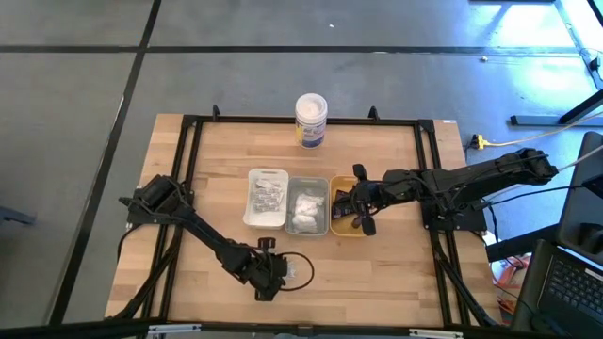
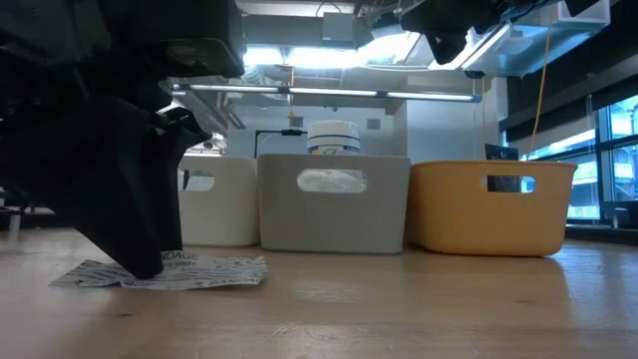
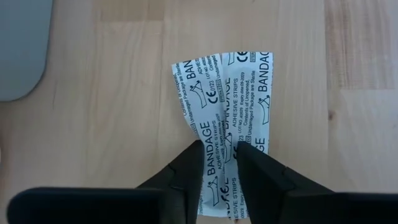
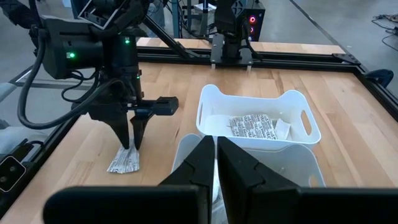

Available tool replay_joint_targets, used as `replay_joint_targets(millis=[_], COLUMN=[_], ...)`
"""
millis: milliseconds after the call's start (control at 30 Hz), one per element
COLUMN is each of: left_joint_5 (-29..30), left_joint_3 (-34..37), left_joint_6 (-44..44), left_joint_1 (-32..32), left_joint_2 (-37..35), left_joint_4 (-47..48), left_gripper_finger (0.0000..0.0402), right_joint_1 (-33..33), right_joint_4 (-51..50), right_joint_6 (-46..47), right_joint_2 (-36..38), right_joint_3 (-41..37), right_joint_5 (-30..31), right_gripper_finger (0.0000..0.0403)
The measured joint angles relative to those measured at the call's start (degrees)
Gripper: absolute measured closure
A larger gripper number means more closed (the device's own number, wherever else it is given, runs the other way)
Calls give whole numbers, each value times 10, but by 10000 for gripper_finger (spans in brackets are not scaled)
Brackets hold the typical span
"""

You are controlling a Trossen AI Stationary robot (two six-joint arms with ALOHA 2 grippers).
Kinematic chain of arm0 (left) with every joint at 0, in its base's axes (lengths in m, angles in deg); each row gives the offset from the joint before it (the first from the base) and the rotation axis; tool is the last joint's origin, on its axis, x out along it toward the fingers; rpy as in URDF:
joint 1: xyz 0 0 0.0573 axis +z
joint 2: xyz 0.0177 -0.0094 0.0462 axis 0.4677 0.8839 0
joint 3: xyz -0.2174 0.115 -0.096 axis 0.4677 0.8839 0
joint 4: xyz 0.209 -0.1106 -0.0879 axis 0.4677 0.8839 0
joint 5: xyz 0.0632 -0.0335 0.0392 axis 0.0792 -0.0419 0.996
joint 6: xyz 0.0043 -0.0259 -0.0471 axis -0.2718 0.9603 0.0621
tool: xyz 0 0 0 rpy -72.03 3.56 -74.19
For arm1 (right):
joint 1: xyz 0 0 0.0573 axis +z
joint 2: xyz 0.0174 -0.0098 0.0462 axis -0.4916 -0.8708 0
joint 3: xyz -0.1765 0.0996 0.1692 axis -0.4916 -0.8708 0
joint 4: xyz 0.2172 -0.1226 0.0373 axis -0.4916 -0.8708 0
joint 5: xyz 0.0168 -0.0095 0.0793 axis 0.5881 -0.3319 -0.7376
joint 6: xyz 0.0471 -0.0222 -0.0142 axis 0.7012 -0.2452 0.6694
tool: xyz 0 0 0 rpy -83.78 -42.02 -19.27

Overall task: Pick & Place Travel size toiletries
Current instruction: Put the white band-aid into the white bin

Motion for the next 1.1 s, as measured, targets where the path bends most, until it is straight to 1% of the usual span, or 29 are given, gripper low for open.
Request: replay_joint_targets(millis=[333,633,800,933,1000,1100], left_joint_5=[-19,-14,-49,-49,-48,-52], left_joint_3=[0,-1,-1,-1,-1,-1], left_joint_6=[-9,-28,-63,-124,-154,-161], left_joint_1=[2,3,3,2,2,8], left_joint_2=[-10,-55,-59,-59,-59,-55], left_joint_4=[-3,-1,1,2,7,4], left_gripper_finger=[331,362,374,365,351,320], right_joint_1=[0,0,0,0,0,0], right_joint_4=[0,0,0,0,0,0], right_joint_6=[0,0,0,-1,-1,-1], right_joint_2=[0,0,0,0,0,0], right_joint_3=[0,0,0,0,0,0], right_joint_5=[0,2,2,2,2,2], right_gripper_finger=[381,381,381,381,381,381])
